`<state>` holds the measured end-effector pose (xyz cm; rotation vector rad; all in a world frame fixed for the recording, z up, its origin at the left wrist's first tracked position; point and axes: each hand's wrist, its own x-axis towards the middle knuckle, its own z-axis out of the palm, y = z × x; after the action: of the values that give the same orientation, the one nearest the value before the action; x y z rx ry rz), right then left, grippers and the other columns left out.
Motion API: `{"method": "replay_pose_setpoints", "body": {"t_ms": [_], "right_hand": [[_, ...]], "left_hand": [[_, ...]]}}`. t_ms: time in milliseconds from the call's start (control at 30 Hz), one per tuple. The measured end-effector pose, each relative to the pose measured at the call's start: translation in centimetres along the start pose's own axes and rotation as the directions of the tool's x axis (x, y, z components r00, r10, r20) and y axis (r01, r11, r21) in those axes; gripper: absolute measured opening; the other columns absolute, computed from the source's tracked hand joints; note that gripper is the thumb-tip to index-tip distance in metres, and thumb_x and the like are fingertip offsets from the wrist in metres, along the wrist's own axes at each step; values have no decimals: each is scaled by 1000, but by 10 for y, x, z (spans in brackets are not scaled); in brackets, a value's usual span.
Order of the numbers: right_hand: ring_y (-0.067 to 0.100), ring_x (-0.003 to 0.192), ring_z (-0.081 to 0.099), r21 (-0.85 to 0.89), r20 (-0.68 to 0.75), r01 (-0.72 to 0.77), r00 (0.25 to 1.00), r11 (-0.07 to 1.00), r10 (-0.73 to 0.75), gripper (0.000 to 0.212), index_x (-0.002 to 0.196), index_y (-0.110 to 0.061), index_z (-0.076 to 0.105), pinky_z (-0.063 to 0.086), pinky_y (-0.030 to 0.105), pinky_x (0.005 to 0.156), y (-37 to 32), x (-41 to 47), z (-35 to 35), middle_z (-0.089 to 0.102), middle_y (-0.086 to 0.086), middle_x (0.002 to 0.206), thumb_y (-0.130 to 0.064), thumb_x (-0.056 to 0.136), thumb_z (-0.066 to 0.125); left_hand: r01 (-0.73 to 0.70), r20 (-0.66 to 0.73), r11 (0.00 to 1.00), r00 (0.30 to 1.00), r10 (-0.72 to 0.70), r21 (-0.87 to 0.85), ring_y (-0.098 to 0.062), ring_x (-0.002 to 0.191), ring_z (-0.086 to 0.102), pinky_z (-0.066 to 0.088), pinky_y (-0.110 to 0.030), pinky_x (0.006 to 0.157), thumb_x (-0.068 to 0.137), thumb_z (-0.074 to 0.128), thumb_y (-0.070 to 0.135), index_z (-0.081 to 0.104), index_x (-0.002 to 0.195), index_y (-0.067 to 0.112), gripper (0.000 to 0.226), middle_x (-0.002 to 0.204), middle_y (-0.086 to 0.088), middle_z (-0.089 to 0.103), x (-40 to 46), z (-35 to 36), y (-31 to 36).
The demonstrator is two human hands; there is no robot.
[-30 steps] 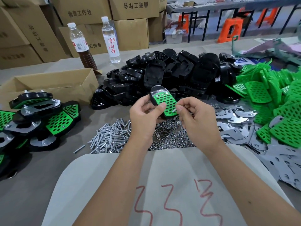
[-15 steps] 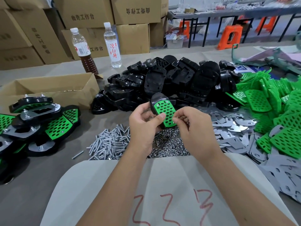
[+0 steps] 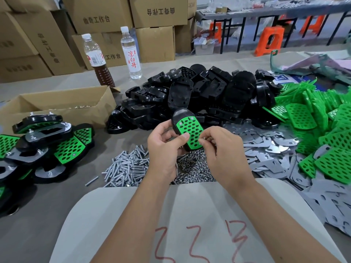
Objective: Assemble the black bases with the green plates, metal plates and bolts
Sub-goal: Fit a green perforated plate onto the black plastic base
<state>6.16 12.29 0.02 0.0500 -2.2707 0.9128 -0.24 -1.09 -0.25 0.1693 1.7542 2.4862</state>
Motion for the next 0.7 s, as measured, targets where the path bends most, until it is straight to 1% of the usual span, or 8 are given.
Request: {"method": "replay_pose_setpoints", "body": {"t_ms": [100,167,333,433,533,600,700], "right_hand": [[16,72,53,-13,20,22,1000,1000,-22,8,89,-2,67,39,26,67,0,-1,-1,64,4,82,4,94,69],[16,72,52,-13,33,32,999,999,-31,8,88,-2,67,40,27,67,0,-1,-2,64,3,82,3,94,69],[19,69,56,-8,24,72,997,997,-72,7,89,-2,67,49,41,65,2,4,-4,65,3,83,2,94,69],[22,62,62,50,-4,57,998,997,-57,7,90,-1,67,52,46,60,2,6,-6,64,2,81,2,95,68],[25,61,64,41,-8,63,998,997,-62,6,91,0,68,54,48,58,2,7,-4,65,4,84,2,96,67],[25,60,63,5,-6,86,996,996,-86,5,91,0,68,54,47,58,1,8,-3,66,5,84,2,96,68],[25,58,64,-39,-15,95,995,995,-96,6,90,0,69,54,44,57,1,8,0,67,6,84,2,95,69]], "left_hand": [[9,8,1000,1000,-9,-3,-24,85,78,62,-37,63,88,70,-14,67,118,11,40,90,-10,76,0,-1,0],[7,12,1000,1000,-7,-6,-24,85,78,62,-37,63,87,69,-15,68,117,11,39,87,-7,77,0,-1,0],[12,-15,1000,1000,-12,-4,-27,86,77,59,-33,59,88,69,-12,68,120,10,38,94,-10,78,1,2,0],[27,-32,999,999,-28,-40,-30,89,77,61,-37,63,89,68,-11,67,121,7,37,100,-14,77,3,3,0],[27,-35,999,999,-29,-43,-29,88,77,60,-38,63,89,69,-10,66,123,6,38,100,-15,76,5,2,-1],[25,-40,999,999,-27,-47,-26,87,76,61,-42,69,88,69,-11,65,124,6,40,98,-13,76,5,2,-2],[20,-52,999,998,-22,-42,-28,89,76,59,-57,82,88,70,-11,64,124,7,41,97,-12,77,5,2,-3]]}}
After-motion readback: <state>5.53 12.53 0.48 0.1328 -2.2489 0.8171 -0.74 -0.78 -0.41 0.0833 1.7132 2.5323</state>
